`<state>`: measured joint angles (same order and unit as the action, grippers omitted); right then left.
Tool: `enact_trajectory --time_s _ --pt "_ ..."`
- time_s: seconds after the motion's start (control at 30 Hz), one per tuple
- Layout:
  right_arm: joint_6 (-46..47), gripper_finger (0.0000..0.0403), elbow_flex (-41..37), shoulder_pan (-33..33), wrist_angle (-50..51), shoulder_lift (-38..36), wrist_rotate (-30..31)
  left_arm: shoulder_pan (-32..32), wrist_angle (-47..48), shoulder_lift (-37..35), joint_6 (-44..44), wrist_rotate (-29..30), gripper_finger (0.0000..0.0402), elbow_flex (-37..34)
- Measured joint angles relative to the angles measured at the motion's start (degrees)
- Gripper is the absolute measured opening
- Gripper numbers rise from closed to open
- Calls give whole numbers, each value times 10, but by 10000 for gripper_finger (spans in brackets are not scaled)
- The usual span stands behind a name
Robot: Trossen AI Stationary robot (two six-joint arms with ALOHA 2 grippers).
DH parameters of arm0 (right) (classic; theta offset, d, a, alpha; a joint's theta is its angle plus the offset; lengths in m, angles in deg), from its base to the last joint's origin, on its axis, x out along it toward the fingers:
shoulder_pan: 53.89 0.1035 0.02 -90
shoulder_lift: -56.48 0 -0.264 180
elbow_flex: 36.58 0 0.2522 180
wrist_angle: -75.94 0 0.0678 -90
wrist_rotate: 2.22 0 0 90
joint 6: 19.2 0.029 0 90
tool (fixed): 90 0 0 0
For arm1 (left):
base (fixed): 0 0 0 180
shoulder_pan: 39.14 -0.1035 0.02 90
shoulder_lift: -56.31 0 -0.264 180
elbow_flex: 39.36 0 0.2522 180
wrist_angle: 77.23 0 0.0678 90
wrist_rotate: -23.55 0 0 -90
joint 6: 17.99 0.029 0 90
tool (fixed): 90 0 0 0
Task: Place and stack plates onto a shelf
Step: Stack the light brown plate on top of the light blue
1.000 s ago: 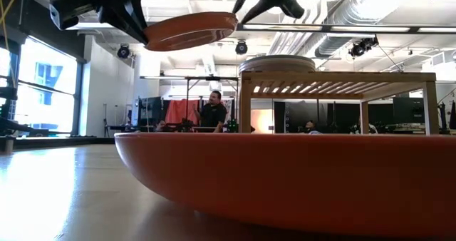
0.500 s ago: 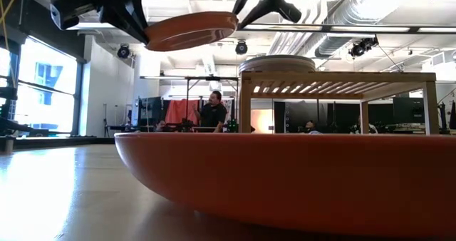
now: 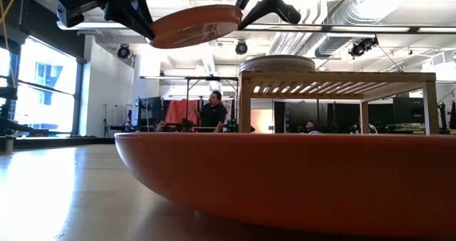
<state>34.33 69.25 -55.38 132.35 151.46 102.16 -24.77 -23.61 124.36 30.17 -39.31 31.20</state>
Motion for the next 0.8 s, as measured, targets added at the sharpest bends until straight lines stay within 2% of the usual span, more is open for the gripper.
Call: enact_trajectory --time_s 0.2,0.6,0.8 --pt "-8 7 0 -1 1 3 1 1 -11 0 0 -3 1 0" --pt "5 1 0 0 16 4 6 1 -11 0 -2 0 22 0" --pt "15 0 0 0 17 4 3 0 -4 9 -50 0 45 0"
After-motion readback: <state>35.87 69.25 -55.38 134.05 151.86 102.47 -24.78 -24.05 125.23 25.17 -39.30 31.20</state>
